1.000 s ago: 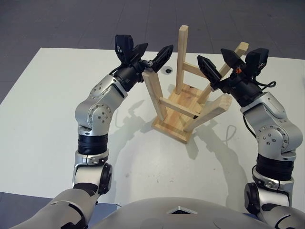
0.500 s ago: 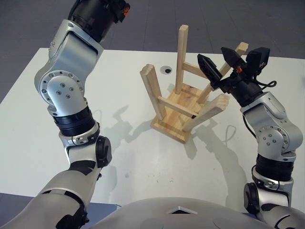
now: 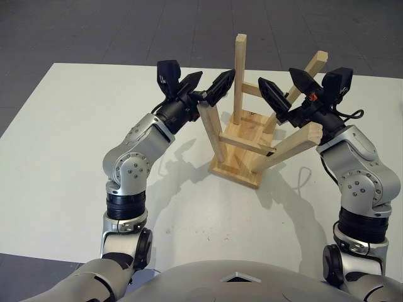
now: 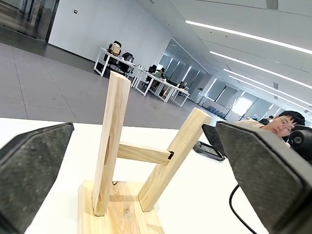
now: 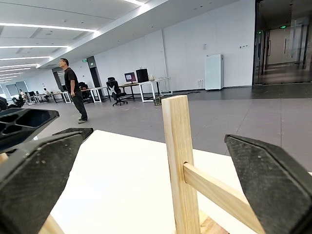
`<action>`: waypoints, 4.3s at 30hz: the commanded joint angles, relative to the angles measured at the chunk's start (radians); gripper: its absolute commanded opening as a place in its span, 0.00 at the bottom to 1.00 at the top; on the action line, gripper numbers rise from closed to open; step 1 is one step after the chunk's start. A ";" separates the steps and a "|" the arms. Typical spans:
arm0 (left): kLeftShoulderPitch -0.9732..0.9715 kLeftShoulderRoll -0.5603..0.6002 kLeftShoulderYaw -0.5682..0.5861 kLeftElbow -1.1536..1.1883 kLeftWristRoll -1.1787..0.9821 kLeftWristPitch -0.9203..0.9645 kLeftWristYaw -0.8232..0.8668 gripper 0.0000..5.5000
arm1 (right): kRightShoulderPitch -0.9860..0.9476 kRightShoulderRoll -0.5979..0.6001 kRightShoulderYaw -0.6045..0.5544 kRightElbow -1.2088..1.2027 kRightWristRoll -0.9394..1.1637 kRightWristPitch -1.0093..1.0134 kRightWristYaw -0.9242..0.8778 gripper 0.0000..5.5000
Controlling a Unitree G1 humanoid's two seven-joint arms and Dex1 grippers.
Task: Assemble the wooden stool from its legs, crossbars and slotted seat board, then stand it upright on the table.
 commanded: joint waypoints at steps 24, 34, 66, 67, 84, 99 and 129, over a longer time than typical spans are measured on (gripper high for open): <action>-0.281 -0.013 0.189 0.003 -0.360 0.065 0.184 0.98 | 0.046 -0.230 -0.102 -0.291 0.666 0.170 -0.094 0.98; -0.045 -0.033 0.031 0.183 -0.127 -0.011 0.043 0.98 | 0.183 -0.254 0.025 -0.308 0.446 0.107 0.006 0.98; -0.243 0.150 0.364 0.129 -0.480 -0.024 0.254 0.98 | 0.317 -0.518 -0.098 -0.269 0.339 0.110 0.303 0.62; -0.239 0.145 0.362 0.125 -0.482 -0.026 0.257 0.98 | 0.317 -0.512 -0.095 -0.268 0.326 0.104 0.302 0.59; -0.186 0.182 0.319 0.154 -0.394 -0.013 0.188 0.98 | 0.176 -0.588 0.205 0.035 -0.216 -0.363 0.763 0.39; -0.115 0.155 0.278 0.140 -0.358 -0.005 0.164 0.98 | -0.088 -0.490 0.250 0.290 -0.265 -0.357 0.763 0.55; 0.462 0.137 -0.066 -0.437 0.309 -0.027 0.419 0.98 | 0.419 -0.127 0.055 -0.251 -0.174 0.018 -0.560 0.98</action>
